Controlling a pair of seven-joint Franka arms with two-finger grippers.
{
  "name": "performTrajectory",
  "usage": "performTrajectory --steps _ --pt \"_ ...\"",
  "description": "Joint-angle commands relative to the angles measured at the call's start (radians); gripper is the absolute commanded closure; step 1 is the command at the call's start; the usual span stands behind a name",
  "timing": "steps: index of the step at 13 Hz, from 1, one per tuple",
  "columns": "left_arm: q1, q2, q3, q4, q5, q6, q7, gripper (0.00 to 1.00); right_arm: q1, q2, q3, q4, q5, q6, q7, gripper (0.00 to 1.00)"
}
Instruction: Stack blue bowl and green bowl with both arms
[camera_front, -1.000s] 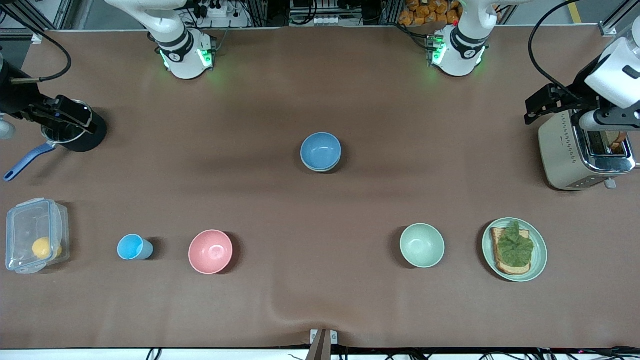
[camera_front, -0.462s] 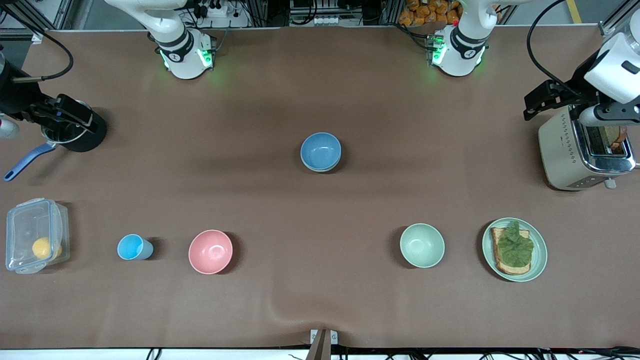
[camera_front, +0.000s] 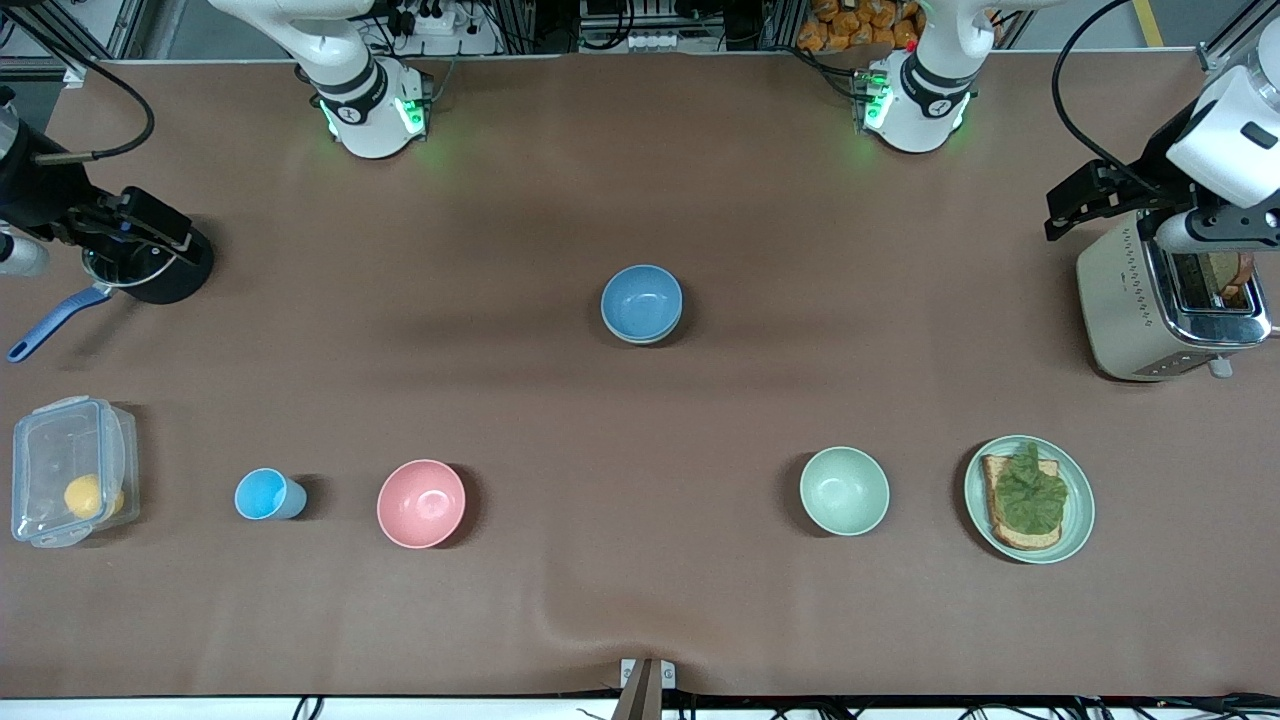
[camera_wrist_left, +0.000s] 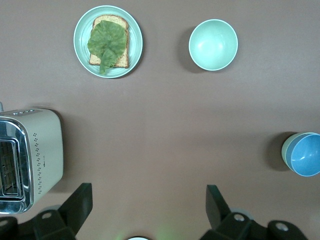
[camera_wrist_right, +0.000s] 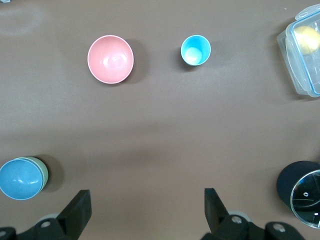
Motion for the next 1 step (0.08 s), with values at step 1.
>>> performTrajectory --steps 1 --pt "0.004 -0.022 -0.004 -0.014 -0.024 -0.001 -0.018 0.00 0.018 -0.018 -0.014 -0.016 -0.017 -0.001 -0.001 0.00"
